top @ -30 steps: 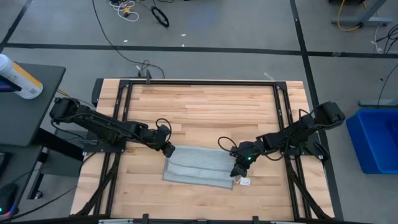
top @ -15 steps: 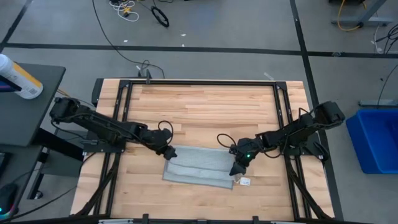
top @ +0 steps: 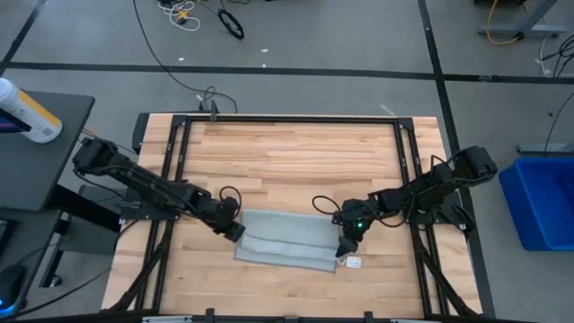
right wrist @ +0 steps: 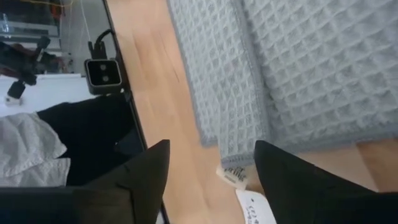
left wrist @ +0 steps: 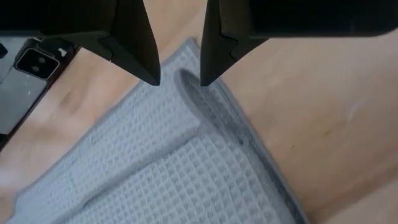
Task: Fold microfiber towels
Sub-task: Fold the grey towel
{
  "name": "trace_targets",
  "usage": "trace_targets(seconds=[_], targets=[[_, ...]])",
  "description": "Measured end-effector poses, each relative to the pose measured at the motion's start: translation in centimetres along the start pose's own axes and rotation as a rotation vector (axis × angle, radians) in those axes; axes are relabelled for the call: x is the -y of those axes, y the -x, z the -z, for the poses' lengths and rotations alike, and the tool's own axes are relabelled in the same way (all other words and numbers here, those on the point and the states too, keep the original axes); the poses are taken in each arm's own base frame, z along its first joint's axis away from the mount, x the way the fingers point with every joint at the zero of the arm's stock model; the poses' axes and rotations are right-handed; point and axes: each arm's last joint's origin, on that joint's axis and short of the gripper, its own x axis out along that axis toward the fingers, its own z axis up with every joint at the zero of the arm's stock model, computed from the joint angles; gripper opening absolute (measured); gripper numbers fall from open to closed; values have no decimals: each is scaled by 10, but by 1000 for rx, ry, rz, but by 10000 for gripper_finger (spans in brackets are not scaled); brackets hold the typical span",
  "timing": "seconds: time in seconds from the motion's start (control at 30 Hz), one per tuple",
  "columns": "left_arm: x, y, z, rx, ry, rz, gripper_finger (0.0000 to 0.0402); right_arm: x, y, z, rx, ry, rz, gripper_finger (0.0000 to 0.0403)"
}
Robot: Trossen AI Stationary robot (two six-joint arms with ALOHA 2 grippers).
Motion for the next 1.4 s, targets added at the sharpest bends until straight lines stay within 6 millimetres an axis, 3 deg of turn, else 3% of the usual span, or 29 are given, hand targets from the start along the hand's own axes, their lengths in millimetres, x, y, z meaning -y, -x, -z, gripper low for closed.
trace_targets(seconds=[0.4, 0.7, 0.87, 1.2, 1.4], targets=[[9, 0, 9, 25, 20, 72, 123, 15, 18, -21, 5, -28, -39, 234], [9, 0, 15, 21, 40, 62, 123, 8, 4, 4, -167, -33, -20, 223], [10, -1, 23, 15, 53, 66, 123, 3, -2, 13, -170, -21, 1, 210], [15, 0, 22, 47, 78, 123, 123, -3, -1, 3, -58, -8, -43, 210], [-3, -11, 27, 35, 166, 169, 123, -2, 1, 0, -41, -19, -45, 228]])
